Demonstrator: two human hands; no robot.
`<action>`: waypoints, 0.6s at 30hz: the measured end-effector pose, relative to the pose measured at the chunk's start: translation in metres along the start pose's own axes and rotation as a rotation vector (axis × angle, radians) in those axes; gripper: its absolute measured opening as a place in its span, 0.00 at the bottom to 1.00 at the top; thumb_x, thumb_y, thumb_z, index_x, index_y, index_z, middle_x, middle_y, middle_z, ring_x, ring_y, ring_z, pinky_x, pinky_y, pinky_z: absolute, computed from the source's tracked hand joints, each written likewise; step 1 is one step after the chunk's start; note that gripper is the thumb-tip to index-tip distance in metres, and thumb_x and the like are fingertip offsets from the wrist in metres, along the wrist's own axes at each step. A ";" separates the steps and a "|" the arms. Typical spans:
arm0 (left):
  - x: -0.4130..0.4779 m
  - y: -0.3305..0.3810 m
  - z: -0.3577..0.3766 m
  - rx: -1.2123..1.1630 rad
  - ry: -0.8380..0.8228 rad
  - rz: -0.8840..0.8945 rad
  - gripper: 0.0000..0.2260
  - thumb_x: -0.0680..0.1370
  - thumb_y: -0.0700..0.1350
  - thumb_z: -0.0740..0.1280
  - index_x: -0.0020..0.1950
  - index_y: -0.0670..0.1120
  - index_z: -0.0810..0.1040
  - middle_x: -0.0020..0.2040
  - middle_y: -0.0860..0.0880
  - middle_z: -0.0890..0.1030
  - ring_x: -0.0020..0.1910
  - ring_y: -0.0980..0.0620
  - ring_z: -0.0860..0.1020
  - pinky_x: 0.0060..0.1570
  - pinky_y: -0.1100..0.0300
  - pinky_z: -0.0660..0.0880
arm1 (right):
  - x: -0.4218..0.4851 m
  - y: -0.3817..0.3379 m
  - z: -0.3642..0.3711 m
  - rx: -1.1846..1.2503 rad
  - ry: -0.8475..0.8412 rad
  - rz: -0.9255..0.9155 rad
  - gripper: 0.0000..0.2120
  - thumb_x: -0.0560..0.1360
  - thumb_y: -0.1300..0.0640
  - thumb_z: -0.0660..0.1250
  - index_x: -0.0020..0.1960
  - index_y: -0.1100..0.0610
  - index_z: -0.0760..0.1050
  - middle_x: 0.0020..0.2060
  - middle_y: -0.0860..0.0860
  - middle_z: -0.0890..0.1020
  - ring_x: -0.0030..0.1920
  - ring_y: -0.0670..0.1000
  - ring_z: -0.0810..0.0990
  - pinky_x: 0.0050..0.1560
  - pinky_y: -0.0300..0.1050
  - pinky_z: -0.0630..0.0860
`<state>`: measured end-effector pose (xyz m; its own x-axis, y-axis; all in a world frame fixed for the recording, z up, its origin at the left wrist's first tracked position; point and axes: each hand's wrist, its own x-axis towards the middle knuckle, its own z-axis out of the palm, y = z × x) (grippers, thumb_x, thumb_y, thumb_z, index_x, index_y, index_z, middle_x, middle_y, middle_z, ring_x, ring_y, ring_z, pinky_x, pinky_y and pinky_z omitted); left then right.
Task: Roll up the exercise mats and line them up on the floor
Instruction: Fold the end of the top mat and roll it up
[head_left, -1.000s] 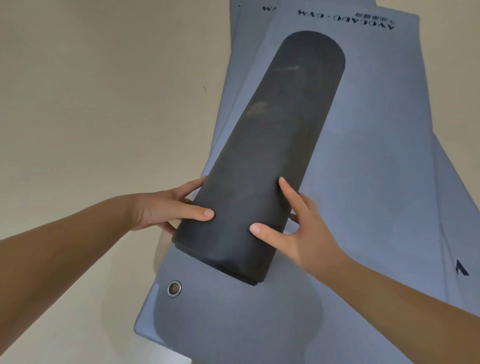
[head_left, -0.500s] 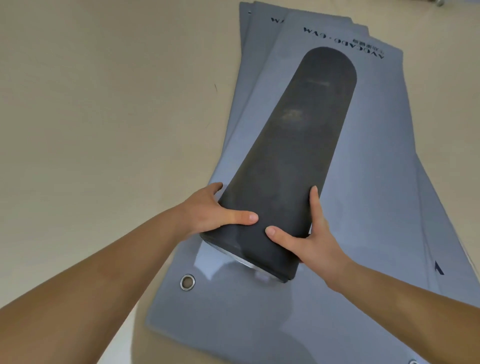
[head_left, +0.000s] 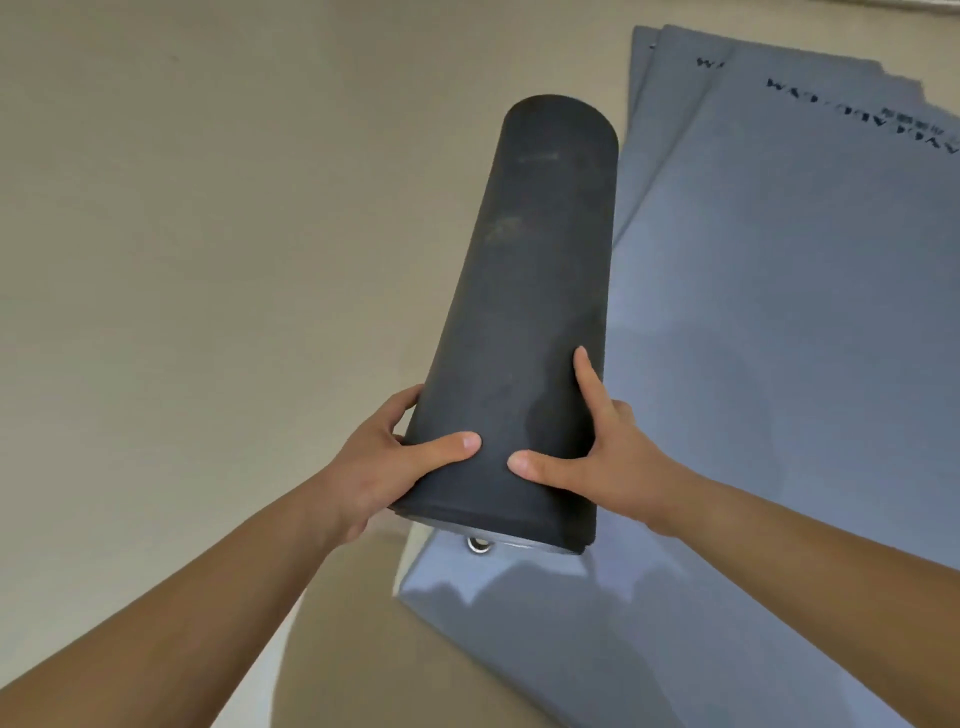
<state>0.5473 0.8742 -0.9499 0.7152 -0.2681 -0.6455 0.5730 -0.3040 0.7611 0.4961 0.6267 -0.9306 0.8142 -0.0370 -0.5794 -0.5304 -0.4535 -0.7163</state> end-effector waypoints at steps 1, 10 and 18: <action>-0.006 -0.007 -0.019 -0.030 0.022 -0.011 0.35 0.68 0.55 0.84 0.70 0.68 0.74 0.56 0.50 0.88 0.52 0.50 0.88 0.56 0.51 0.82 | 0.009 -0.013 0.015 -0.034 -0.046 -0.011 0.66 0.61 0.33 0.83 0.75 0.23 0.31 0.72 0.43 0.58 0.73 0.51 0.65 0.75 0.50 0.67; -0.086 -0.079 -0.193 -0.126 0.306 -0.081 0.34 0.66 0.58 0.84 0.71 0.59 0.78 0.60 0.54 0.87 0.57 0.49 0.86 0.65 0.45 0.79 | 0.042 -0.109 0.178 -0.312 -0.259 -0.185 0.65 0.63 0.33 0.81 0.77 0.27 0.30 0.79 0.48 0.52 0.79 0.52 0.59 0.77 0.48 0.62; -0.131 -0.084 -0.221 0.545 0.684 0.075 0.39 0.70 0.63 0.78 0.78 0.56 0.69 0.72 0.57 0.75 0.67 0.53 0.76 0.63 0.54 0.75 | 0.046 -0.171 0.251 -0.603 -0.020 -0.425 0.60 0.58 0.20 0.72 0.81 0.31 0.45 0.81 0.50 0.42 0.80 0.58 0.46 0.77 0.57 0.61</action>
<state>0.4938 1.1369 -0.9155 0.9267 0.2485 -0.2819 0.3684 -0.7489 0.5508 0.5649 0.9262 -0.9329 0.9130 0.2643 -0.3108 0.0565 -0.8363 -0.5454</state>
